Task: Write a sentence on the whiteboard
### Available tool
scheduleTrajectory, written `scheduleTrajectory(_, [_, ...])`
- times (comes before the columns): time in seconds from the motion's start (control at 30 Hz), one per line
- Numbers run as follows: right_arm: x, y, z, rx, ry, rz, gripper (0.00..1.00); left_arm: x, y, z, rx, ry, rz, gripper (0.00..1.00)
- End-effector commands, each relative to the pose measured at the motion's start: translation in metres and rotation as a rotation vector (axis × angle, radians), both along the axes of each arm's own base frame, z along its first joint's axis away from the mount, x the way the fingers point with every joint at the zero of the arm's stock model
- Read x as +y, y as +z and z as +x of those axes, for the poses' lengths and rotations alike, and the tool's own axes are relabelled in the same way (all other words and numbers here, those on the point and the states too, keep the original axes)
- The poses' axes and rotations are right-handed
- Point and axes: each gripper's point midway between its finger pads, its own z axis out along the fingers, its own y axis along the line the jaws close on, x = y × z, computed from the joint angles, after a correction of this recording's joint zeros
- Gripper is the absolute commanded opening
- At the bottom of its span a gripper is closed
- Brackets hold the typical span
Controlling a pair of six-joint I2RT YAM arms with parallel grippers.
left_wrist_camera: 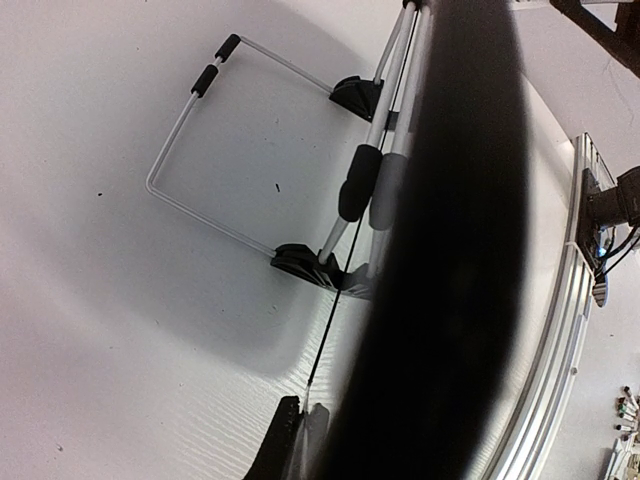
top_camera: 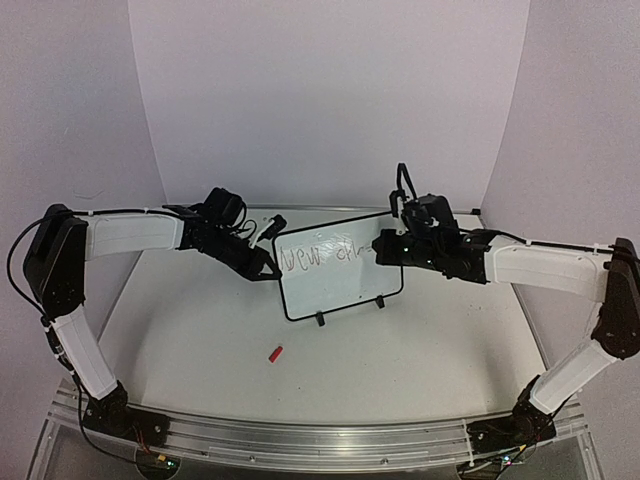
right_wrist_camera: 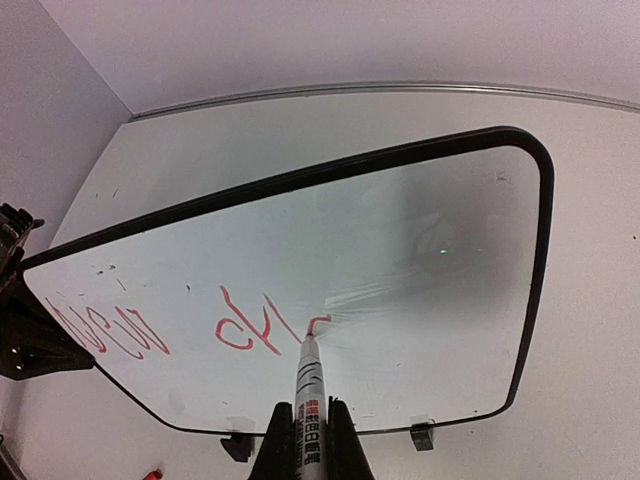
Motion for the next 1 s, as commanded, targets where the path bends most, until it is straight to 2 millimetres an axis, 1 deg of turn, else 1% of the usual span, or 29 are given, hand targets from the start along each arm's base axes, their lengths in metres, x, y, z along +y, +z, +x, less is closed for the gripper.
scheduleTrajectory(0.0, [-0.006, -0.003, 0.007, -0.007, -0.036, -0.030, 0.00, -0.004, 0.012, 0.002, -0.034, -0.001, 0.011, 0.00])
scheduleTrajectory(0.1, [-0.009, -0.002, 0.008, -0.014, -0.050, -0.040, 0.00, -0.003, 0.011, 0.002, -0.033, 0.001, 0.011, 0.00])
scheduleTrajectory(0.27, [-0.013, 0.008, 0.010, -0.035, -0.069, -0.039, 0.00, -0.003, 0.011, 0.003, -0.033, 0.001, 0.012, 0.00])
scheduleTrajectory(0.6, [-0.009, 0.042, 0.013, -0.099, -0.063, 0.003, 0.00, -0.003, 0.011, 0.003, -0.033, 0.001, 0.013, 0.00])
scheduleTrajectory(0.7, [-0.010, 0.048, 0.013, -0.111, -0.063, 0.011, 0.00, -0.003, 0.011, 0.003, -0.034, 0.000, 0.011, 0.00])
scheduleTrajectory(0.87, [-0.011, 0.042, 0.013, -0.101, -0.067, 0.001, 0.00, -0.004, 0.011, 0.002, -0.033, -0.001, 0.011, 0.00])
scheduleTrajectory(0.97, [-0.013, 0.031, 0.013, -0.084, -0.074, -0.016, 0.00, -0.004, 0.011, 0.002, -0.034, -0.001, 0.012, 0.00])
